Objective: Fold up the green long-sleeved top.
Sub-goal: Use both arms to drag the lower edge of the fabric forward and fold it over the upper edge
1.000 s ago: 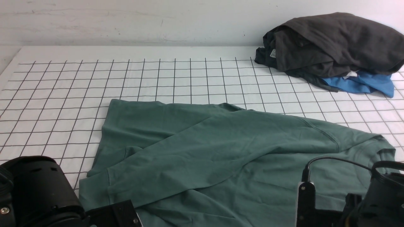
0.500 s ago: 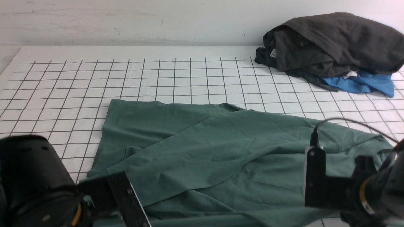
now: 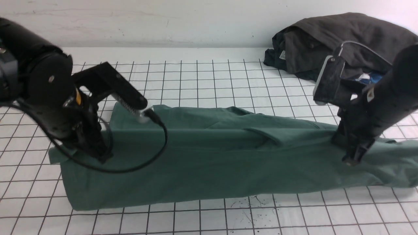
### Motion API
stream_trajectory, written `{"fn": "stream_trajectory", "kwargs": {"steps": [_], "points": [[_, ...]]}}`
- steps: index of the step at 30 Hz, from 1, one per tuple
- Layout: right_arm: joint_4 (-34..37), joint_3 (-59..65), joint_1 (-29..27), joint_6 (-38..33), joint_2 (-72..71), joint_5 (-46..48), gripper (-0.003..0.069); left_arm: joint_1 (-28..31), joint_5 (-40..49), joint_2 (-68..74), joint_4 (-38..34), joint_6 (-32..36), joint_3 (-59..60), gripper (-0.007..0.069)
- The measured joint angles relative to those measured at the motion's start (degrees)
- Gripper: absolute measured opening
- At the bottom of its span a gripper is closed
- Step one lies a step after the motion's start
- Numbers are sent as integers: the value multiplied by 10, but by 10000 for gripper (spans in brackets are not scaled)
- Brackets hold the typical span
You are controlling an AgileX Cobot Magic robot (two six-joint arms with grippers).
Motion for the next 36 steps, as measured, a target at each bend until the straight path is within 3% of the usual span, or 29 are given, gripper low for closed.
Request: {"fn": "stream_trajectory", "kwargs": {"steps": [4,10,19,23,29,36], "points": [[47,-77,-33,-41,70,9,17,20,-24,90,4,13,-86,13],[55,-159,-46,-49,154,26,17,37,-30,199,20,15,-187,13],[55,-226,-51,-42,240,-3,17,56,-71,294,34,18,-255,17],[55,-239,-53,-29,271,-16,27,61,-111,327,43,18,-263,52],[44,-241,-54,21,292,-46,104,67,-140,347,82,3,-266,196],[31,-242,-55,111,291,-91,270,80,-161,349,94,-85,-268,371]]}}
